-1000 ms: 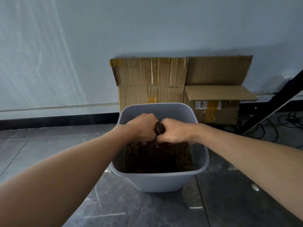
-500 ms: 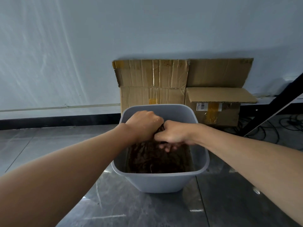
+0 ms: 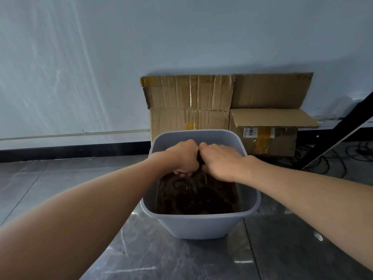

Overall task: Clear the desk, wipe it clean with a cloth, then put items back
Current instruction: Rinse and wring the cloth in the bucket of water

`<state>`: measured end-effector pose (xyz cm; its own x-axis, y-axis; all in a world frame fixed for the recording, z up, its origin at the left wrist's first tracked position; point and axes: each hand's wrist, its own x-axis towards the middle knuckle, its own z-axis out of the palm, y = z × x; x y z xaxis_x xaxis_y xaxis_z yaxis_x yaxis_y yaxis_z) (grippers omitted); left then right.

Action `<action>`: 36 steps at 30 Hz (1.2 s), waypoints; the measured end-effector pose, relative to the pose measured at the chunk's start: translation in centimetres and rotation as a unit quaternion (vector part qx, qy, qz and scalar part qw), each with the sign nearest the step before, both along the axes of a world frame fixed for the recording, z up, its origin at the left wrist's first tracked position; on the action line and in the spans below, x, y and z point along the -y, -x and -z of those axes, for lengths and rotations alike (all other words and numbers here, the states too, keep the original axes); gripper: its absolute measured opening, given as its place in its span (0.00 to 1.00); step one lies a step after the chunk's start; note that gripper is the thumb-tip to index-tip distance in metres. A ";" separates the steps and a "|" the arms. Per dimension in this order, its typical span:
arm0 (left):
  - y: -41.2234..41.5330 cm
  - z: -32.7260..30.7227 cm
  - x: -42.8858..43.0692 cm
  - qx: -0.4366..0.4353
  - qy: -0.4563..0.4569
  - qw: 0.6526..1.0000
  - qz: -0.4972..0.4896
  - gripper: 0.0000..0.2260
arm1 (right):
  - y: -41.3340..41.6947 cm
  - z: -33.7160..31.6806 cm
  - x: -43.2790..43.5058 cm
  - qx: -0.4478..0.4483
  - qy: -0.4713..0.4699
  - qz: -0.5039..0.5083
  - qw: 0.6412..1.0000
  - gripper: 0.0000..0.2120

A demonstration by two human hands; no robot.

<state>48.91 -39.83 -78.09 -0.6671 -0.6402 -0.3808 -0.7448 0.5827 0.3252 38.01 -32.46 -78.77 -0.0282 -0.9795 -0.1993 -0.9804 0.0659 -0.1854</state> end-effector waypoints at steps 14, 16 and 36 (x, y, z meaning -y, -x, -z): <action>-1.9 -0.7 2.2 -0.239 0.383 0.852 0.266 0.06 | 1.9 -1.1 -0.4 0.658 -0.345 0.110 0.660 0.09; -1.9 -0.5 2.6 -0.210 0.388 0.857 0.267 0.10 | 1.2 -1.1 0.0 0.597 -0.309 0.119 0.731 0.10; -0.5 0.2 0.6 -0.050 -0.347 0.931 -0.104 0.12 | 1.2 -0.2 0.6 -0.271 0.181 -0.138 0.935 0.09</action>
